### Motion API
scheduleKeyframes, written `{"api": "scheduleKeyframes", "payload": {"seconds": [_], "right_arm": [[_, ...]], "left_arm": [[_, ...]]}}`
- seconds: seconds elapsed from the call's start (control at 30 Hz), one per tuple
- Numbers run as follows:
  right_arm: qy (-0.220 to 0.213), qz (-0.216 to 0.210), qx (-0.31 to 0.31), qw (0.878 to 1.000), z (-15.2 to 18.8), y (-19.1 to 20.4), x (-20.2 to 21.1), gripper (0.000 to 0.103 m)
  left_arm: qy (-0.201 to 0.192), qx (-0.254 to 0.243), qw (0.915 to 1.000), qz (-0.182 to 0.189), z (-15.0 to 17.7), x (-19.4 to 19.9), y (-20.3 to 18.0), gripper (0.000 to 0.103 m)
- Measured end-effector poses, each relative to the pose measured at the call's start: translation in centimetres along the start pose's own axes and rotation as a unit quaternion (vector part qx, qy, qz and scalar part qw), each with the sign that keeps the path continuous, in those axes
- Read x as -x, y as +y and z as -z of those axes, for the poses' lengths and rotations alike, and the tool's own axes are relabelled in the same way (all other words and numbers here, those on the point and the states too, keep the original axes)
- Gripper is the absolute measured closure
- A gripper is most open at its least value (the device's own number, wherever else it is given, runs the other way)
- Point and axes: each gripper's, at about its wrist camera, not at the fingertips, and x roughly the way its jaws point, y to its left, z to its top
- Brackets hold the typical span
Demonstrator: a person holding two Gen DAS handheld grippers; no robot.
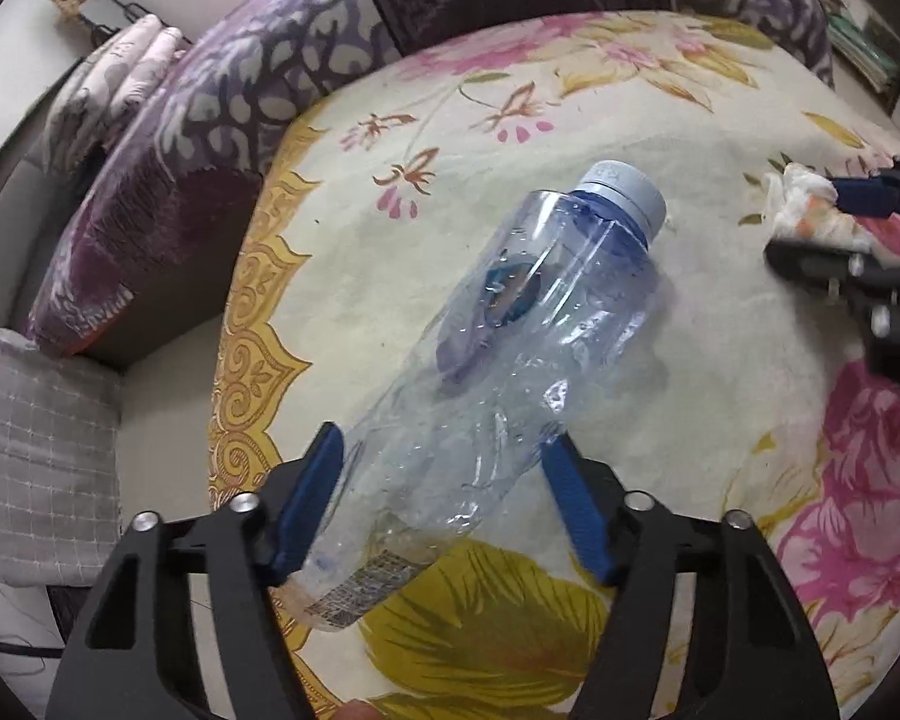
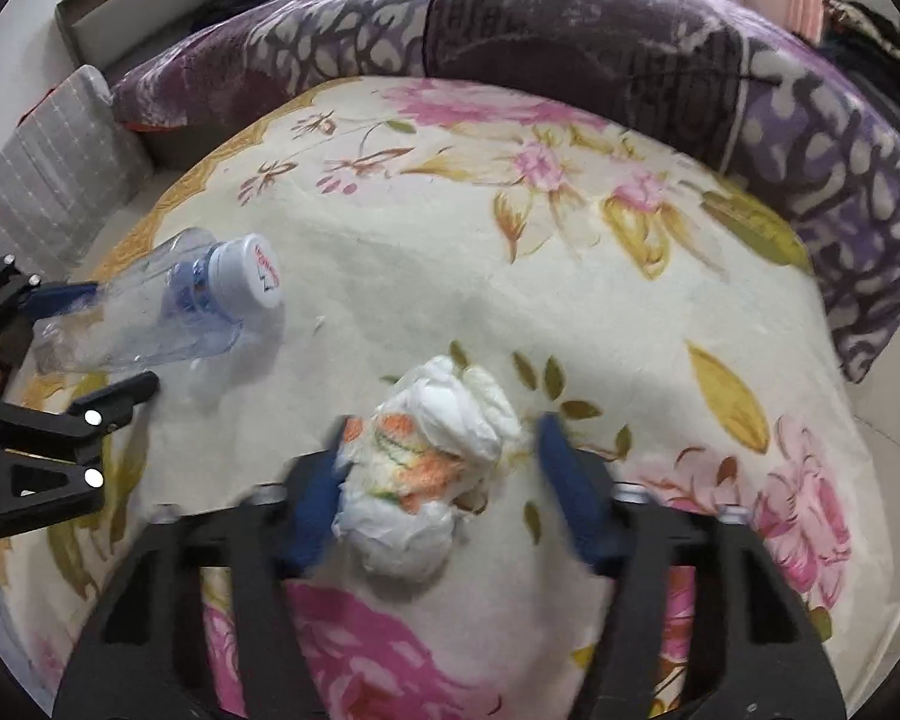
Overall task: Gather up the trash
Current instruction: 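Grasp the clear plastic bottle with the left tool while the right tool grasps the tissue bundle, then carry the bottle and tissue bundle over the white bin and open both tools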
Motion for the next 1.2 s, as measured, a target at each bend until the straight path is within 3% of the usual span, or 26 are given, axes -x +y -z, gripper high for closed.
{"api": "scheduleKeyframes", "payload": {"seconds": [0.1, 0.3, 0.67, 0.93, 1.2], "right_arm": [[-0.005, -0.01, -0.018, 1.0, 0.2, -0.9, 0.4, 0.07], [-0.023, -0.009, -0.032, 0.999, 1.8, -1.0, 2.2, 0.071], [-0.089, 0.001, -0.067, 0.994, 4.7, -1.5, 11.7, 0.071], [-0.128, 0.012, -0.087, 0.988, 6.8, -2.8, 18.7, 0.071], [-0.144, 0.028, -0.106, 0.984, 9.1, -5.6, 22.0, 0.071]], "left_arm": [[-0.002, 0.007, 0.9997, -0.022, 0.4, 0.3, -0.7, 0.042], [-0.011, 0.083, 0.9956, -0.04, 2.2, 1.7, -0.2, 0.049], [-0.037, 0.205, 0.9781, 0.006, 5.7, 9.9, -0.3, 0.052], [-0.082, 0.237, 0.9675, 0.031, 5.8, 17.9, -3.3, 0.052], [-0.103, 0.27, 0.9564, 0.044, 5.1, 21.8, -7.0, 0.052]]}}
